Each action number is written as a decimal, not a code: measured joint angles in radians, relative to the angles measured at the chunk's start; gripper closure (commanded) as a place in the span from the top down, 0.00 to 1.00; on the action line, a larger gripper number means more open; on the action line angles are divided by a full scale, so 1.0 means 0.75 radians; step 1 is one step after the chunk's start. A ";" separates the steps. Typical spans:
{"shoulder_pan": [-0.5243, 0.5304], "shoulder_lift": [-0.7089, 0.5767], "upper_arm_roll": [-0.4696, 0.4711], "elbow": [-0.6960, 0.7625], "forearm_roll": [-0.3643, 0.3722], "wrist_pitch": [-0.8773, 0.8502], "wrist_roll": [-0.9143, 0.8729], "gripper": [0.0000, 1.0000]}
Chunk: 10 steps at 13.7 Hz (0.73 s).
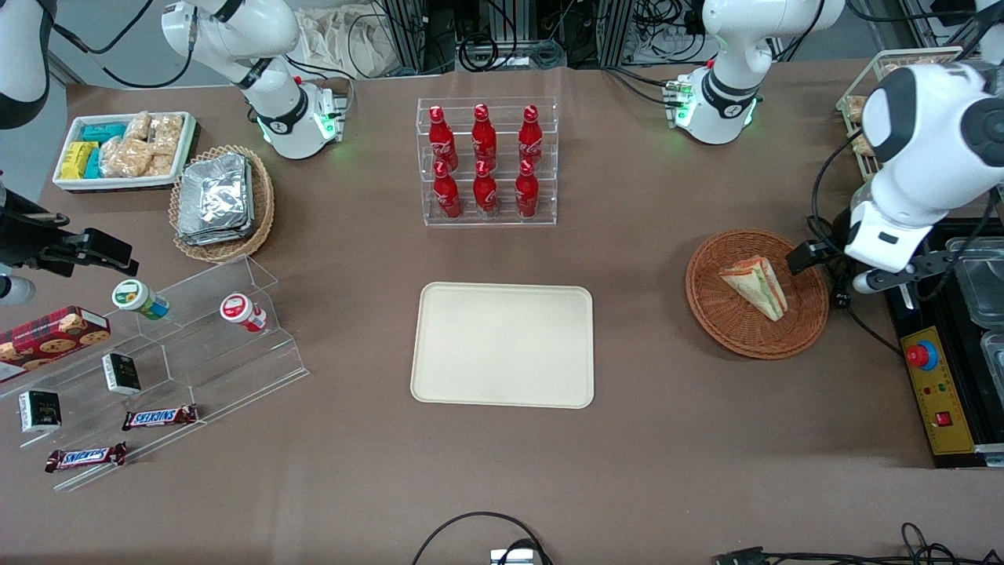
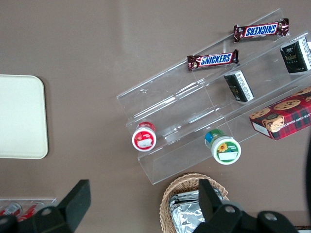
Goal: Place sandwich from basket to tray
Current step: 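Move the left gripper down over the sandwich in the wicker basket, then close the left gripper on the sandwich wedge and lift it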
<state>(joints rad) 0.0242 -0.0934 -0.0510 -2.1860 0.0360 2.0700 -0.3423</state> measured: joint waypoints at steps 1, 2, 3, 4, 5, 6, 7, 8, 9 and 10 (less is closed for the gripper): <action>0.000 -0.001 -0.001 -0.054 0.000 0.054 -0.032 1.00; 0.000 -0.002 -0.001 -0.104 0.001 0.109 -0.062 1.00; 0.000 -0.003 -0.001 -0.154 0.001 0.169 -0.090 1.00; 0.000 -0.003 -0.001 -0.208 0.001 0.239 -0.111 1.00; 0.000 -0.003 -0.001 -0.260 0.001 0.310 -0.129 1.00; 0.000 -0.003 -0.002 -0.310 0.001 0.375 -0.147 1.00; 0.000 -0.003 -0.002 -0.356 0.001 0.433 -0.164 1.00; 0.000 -0.003 -0.002 -0.396 0.001 0.483 -0.181 1.00; 0.000 -0.003 -0.002 -0.433 0.001 0.531 -0.194 1.00; 0.000 -0.002 -0.002 -0.466 0.001 0.574 -0.206 1.00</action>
<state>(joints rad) 0.0240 -0.0951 -0.0528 -2.5355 0.0370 2.5003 -0.4964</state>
